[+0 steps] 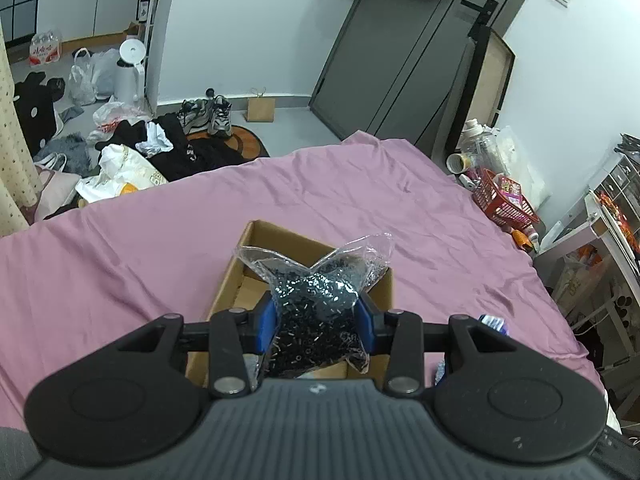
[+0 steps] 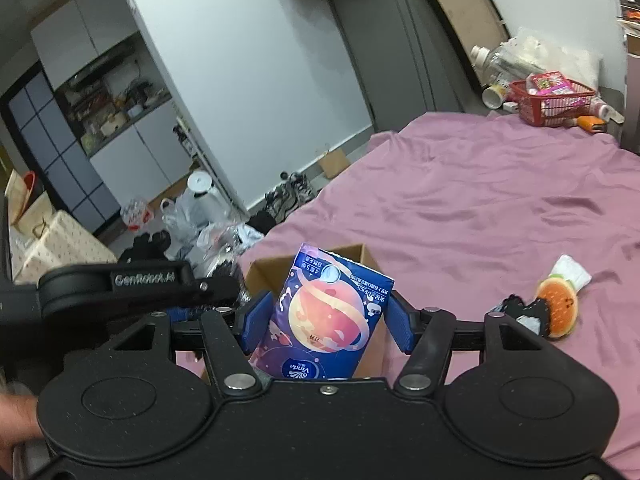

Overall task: Organize soft objects
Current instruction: 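Carry the sequin bag with the left gripper while the right gripper carries the packet to the box, then open the left gripper over the box while the right gripper releases the packet inside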

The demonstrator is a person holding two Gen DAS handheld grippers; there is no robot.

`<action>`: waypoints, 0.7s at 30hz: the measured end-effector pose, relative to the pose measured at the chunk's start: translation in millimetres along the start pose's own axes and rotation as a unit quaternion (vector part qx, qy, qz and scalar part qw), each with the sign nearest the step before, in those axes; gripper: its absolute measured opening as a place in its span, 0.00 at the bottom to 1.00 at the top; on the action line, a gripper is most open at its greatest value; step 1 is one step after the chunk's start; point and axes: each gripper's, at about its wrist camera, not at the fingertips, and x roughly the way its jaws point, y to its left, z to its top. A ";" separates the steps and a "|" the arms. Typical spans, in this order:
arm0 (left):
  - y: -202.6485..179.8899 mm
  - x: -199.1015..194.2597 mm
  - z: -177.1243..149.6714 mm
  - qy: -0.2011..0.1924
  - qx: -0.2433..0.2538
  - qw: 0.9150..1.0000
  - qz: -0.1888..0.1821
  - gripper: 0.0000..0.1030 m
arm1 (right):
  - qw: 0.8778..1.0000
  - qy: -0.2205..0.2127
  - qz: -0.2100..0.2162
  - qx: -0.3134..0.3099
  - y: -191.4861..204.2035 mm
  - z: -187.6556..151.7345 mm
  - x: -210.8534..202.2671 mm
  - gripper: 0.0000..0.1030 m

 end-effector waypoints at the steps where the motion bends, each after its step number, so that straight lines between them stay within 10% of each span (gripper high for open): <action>1: 2.2 1.5 0.4 0.002 -0.001 1.000 0.000 0.39 | 1.000 0.003 0.002 -0.002 2.5 -1.4 1.3 0.58; 21: 40.6 27.1 3.7 0.060 -0.043 0.997 0.014 0.52 | 0.997 0.078 0.023 0.007 23.8 -18.6 36.8 0.58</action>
